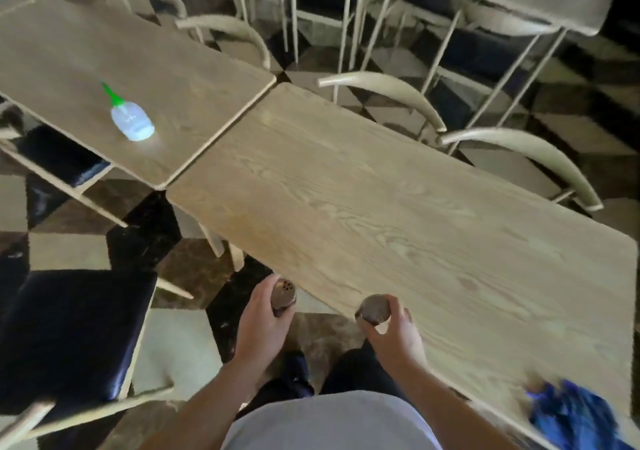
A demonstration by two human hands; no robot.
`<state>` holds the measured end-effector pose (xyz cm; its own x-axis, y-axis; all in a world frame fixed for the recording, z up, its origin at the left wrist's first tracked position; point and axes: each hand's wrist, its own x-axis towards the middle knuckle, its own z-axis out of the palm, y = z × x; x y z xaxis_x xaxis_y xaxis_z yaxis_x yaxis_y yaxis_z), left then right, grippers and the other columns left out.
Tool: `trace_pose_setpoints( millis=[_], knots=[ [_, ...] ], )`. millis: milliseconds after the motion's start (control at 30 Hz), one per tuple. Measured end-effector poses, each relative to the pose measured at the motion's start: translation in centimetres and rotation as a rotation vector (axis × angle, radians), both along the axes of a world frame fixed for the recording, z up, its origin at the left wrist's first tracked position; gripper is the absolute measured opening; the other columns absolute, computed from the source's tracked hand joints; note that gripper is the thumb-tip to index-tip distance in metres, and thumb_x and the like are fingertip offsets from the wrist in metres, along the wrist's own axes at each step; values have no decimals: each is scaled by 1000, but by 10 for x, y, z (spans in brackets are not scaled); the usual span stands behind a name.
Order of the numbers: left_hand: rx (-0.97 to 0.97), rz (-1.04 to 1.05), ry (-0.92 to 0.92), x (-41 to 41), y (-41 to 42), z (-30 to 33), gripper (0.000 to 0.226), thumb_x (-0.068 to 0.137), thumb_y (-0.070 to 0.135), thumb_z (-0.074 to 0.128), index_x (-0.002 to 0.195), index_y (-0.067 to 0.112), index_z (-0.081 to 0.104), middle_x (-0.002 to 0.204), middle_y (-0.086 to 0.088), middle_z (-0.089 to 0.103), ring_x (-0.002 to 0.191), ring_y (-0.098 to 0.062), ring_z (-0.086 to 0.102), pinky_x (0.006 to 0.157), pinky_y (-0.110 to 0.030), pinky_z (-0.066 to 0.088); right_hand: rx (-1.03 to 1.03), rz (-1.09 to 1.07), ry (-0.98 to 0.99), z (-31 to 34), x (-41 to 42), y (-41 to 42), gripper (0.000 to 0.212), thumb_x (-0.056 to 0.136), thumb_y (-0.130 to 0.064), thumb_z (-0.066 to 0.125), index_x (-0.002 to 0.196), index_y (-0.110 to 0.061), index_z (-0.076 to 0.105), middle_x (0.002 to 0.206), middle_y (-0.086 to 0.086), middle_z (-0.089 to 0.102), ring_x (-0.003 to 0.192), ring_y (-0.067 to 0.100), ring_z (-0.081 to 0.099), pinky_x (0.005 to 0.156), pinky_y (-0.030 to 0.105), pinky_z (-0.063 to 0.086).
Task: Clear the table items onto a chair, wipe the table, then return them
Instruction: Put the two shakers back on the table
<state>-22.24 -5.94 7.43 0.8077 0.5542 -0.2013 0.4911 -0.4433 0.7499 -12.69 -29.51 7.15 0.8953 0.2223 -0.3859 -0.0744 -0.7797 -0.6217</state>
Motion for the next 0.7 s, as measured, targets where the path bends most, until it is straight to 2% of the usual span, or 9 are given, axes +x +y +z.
trace_pose_setpoints(
  millis=[167,333,500,700],
  knots=[
    [3,-92,-7,47,14,0,61,87,34,72,140,30,43,136,12,52,125,-8,54,98,-29,54,47,-121,-33,5,20,7,49,82,-54,71,119,-37,46,106,-12,57,93,11,56,77,25,43],
    [75,-201,-37,99,17,-7,58,86,24,73,139,20,48,131,4,55,119,-13,57,92,-20,48,83,-198,-31,-3,51,6,45,80,-55,72,111,-46,40,103,-14,58,97,15,60,80,29,50],
    [90,-276,-46,138,15,-13,58,81,17,78,134,16,52,126,1,60,115,-18,61,96,-31,51,46,-213,-73,-11,77,5,53,78,-52,74,119,-33,49,104,-10,60,98,15,57,80,28,46],
    [92,-329,-27,178,21,-17,61,79,16,80,133,15,53,126,2,60,114,-16,61,95,-24,46,6,-275,-61,-11,104,8,55,78,-47,75,124,-31,49,104,-10,57,103,15,54,83,26,44]
  ],
)
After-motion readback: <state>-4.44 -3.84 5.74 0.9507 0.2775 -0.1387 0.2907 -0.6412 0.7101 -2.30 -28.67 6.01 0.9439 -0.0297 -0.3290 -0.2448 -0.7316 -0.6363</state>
